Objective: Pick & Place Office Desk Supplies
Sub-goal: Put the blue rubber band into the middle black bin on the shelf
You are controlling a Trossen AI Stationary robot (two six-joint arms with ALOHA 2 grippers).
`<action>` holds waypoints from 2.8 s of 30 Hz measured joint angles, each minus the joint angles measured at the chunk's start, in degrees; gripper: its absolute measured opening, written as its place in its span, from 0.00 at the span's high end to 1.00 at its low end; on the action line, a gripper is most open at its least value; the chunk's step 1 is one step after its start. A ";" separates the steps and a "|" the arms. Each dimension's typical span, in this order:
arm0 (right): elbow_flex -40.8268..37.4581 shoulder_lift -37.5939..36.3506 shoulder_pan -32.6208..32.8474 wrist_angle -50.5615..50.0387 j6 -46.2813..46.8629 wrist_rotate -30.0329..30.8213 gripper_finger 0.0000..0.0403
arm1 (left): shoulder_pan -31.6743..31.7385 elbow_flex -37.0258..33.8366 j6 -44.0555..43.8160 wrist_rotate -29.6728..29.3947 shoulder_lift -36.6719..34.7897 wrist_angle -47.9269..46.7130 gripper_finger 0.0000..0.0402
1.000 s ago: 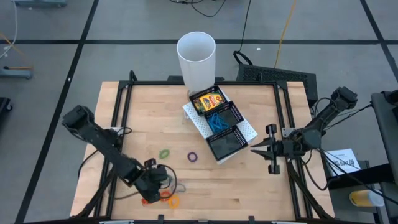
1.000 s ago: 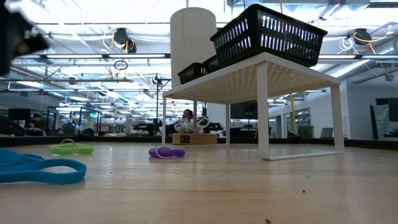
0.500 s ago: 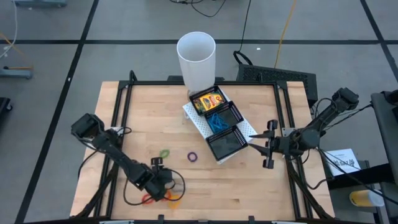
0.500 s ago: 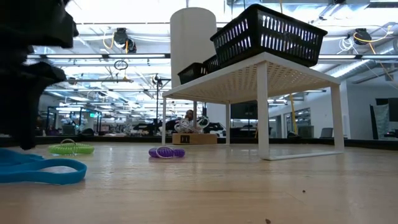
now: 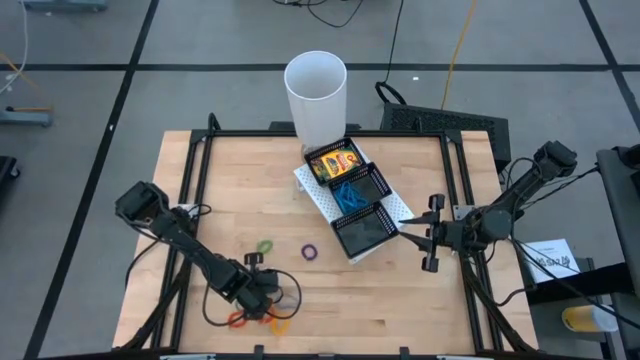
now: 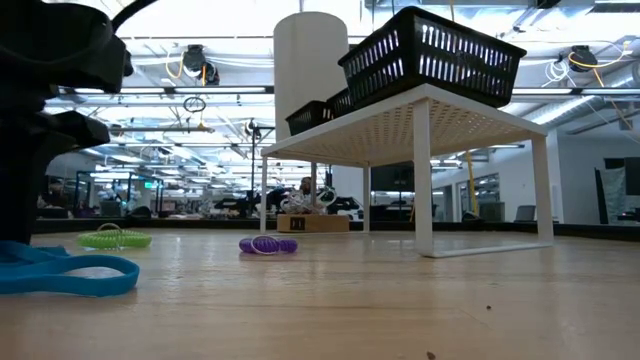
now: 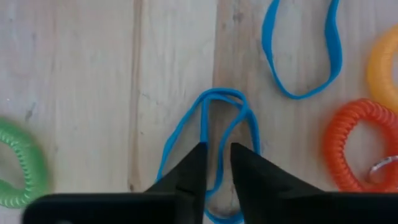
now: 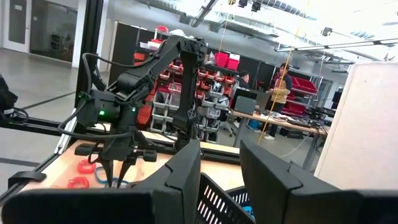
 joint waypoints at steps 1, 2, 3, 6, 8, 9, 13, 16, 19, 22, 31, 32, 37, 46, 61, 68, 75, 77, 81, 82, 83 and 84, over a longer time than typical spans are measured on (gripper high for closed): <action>0.00 0.00 0.00 -0.06 0.18 0.00 0.75 | 0.11 0.00 -0.01 0.00 0.00 0.02 0.84; 0.00 0.00 0.00 -0.13 0.37 0.04 0.75 | 0.32 0.00 -0.02 0.00 0.00 0.02 0.87; 0.00 0.00 0.00 -0.25 0.47 0.06 0.75 | 0.45 0.00 -0.13 0.00 0.00 0.01 0.90; 0.00 0.00 0.00 -0.58 0.60 0.11 0.75 | 1.11 0.00 -0.63 0.13 0.00 -0.03 0.98; 0.00 0.00 0.00 -0.58 0.60 0.14 0.75 | 1.34 0.38 -1.23 0.48 -0.16 -0.50 0.98; 0.00 0.00 0.00 -0.61 0.61 0.16 0.75 | 1.35 0.67 -1.14 0.57 -0.59 -0.72 0.97; 0.00 0.00 0.00 -0.63 0.62 0.20 0.76 | 1.32 3.08 1.30 -0.07 -2.56 -1.79 0.97; 0.00 0.00 0.00 -0.83 0.91 0.20 0.76 | 1.62 4.35 3.18 -1.70 -5.08 -2.13 0.99; -0.01 -0.02 0.00 -0.85 1.09 0.20 0.76 | 1.97 4.97 4.45 -7.16 -7.91 -2.14 0.97; 0.00 -0.02 0.00 -0.93 2.39 0.20 0.76 | 2.92 5.03 5.43 -13.70 -11.32 -1.67 0.97; -0.02 -0.02 0.00 -3.03 4.10 0.24 0.77 | 11.39 5.05 21.79 -24.92 -16.35 16.08 0.98; -0.02 -0.02 0.00 -3.29 4.12 0.24 0.77 | 12.57 5.05 24.97 -24.70 -16.35 18.74 0.99; -0.02 -0.61 0.17 -3.54 3.15 5.11 0.77 | 18.61 5.05 38.86 -22.58 -16.35 31.82 0.98; -0.02 -2.84 0.85 -4.32 -0.76 18.11 0.77 | 33.24 5.09 46.09 -2.89 -14.88 52.92 0.99; -0.02 -2.82 -0.53 -6.92 3.06 18.14 0.78 | 43.60 18.84 42.82 6.69 -5.06 42.17 0.99; -0.02 -2.82 -0.68 -6.88 3.22 18.08 0.78 | 43.79 19.87 42.64 5.73 -2.92 40.75 0.99; -0.02 -2.82 -0.68 -6.90 3.22 18.05 0.78 | 43.87 19.87 40.01 5.49 -1.50 40.34 0.99; -0.02 -2.82 -0.68 -6.90 3.22 18.05 0.78 | 43.59 19.86 38.93 5.52 -1.11 39.53 0.98; -0.02 -2.82 -0.68 -6.91 3.22 18.03 0.78 | 42.80 19.87 38.17 5.57 -0.17 39.61 0.95; -0.02 -2.84 -0.68 -6.91 3.22 18.05 0.78 | 42.62 19.85 38.17 5.70 -0.07 38.74 0.95; -0.02 -2.84 -0.69 -6.88 3.22 18.03 0.78 | 42.45 19.85 38.20 5.70 0.14 38.43 0.95; -0.02 -2.82 -0.68 -6.92 3.20 18.03 0.78 | 42.34 19.85 38.38 5.70 0.57 38.73 0.96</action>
